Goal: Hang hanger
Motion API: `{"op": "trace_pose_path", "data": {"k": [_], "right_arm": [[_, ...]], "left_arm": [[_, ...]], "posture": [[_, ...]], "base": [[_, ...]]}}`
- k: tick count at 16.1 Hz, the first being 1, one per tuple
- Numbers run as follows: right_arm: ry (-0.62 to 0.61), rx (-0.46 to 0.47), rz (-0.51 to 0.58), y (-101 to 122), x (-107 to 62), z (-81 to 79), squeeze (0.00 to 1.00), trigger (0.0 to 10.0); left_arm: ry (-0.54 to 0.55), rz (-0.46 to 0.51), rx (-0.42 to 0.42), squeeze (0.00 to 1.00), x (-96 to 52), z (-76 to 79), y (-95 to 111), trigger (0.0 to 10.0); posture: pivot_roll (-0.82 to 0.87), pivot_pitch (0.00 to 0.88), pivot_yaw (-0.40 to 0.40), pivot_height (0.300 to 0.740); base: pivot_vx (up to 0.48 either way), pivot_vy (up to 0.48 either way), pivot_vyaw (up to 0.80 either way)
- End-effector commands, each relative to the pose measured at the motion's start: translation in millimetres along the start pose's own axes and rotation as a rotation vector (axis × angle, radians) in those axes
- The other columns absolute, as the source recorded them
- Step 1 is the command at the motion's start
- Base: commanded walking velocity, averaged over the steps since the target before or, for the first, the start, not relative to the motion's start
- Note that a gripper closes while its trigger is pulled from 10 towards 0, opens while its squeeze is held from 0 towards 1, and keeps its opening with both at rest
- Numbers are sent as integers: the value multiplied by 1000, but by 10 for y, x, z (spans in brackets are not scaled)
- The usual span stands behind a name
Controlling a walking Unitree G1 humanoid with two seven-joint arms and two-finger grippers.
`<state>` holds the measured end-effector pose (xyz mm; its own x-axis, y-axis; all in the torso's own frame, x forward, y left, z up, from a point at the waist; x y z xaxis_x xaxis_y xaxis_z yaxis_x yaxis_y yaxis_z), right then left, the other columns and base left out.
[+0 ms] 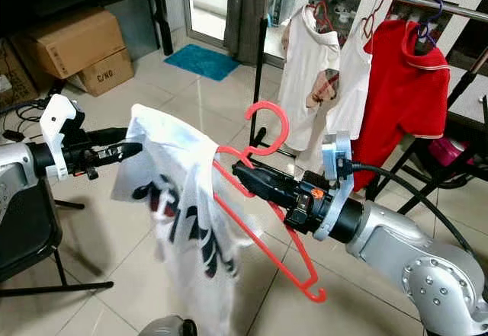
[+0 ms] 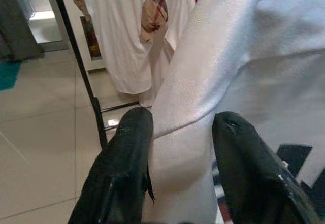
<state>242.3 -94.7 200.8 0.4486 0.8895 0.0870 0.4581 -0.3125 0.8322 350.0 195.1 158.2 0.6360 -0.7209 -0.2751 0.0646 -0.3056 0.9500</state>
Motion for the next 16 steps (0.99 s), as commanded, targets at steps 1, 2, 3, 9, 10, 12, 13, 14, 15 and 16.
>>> {"op": "trace_pose_path", "data": {"k": [1, 2, 3, 9, 10, 12, 13, 14, 15, 16], "right_arm": [[47, -34, 18, 104, 15, -103, 0, 10000], [47, -34, 18, 104, 15, -103, 0, 10000], [48, -31, 14, 99, 11, -103, 0, 10000], [55, -25, 11, 88, 5, -124, 0, 10000], [56, -24, 11, 91, 1, -126, 0, 10000], [58, -23, 9, 90, -1, -133, 0, 10000], [60, -23, 9, 89, -1, -136, 0, 10000], [60, -22, 9, 88, -2, -137, 0, 10000], [61, -21, 9, 86, -3, -137, 0, 10000], [60, -20, 8, 84, -6, -139, 0, 10000]], "left_arm": [[-17, 15, 18, 0, 34, -2, 53, 0], [-17, 15, 18, 0, 34, -2, 53, 0], [-32, 23, 25, 0, 62, 3, 55, 0], [46, 16, 33, 0, 77, -151, 16, 0], [42, 22, 30, 0, 85, -149, 19, 0], [21, 37, 18, 0, 109, -119, 22, 0], [0, 48, 10, 0, 124, -90, 25, 0], [-14, 55, 6, 0, 134, -73, 26, 0], [-18, 56, 5, 0, 140, -70, 23, 0], [-13, 50, 8, 0, 149, -78, 12, 0]], "posture": [[-11, 0, 3, 740], [-11, 0, 3, 740], [-11, 0, 5, 740], [-17, 0, 7, 740], [-18, 0, 7, 740], [-20, 0, 9, 740], [-21, 0, 9, 740], [-22, 1, 10, 740], [-22, 1, 10, 740], [-23, 2, 12, 740]], "base": [[0, 0, 0], [0, 0, 0], [0, 0, 0], [0, 0, 0], [0, 0, 0], [0, 0, 0], [0, 0, 0], [0, 0, 0], [0, 0, 0], [0, 0, 0]]}}
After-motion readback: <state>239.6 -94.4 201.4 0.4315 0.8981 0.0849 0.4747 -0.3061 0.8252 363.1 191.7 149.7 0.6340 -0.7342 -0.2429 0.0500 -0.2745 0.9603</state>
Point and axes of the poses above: a point about 5 cm out from each wrist's last joint towards the gripper, its own x axis pointing out of the wrist towards the gripper, its own y axis along the axis of the wrist's last joint, z = x × y, the point moved 6 cm from there along x, pointing out of the wrist towards the gripper, and after that the axes turned 6 degrees about x, right-handed, at the moved point
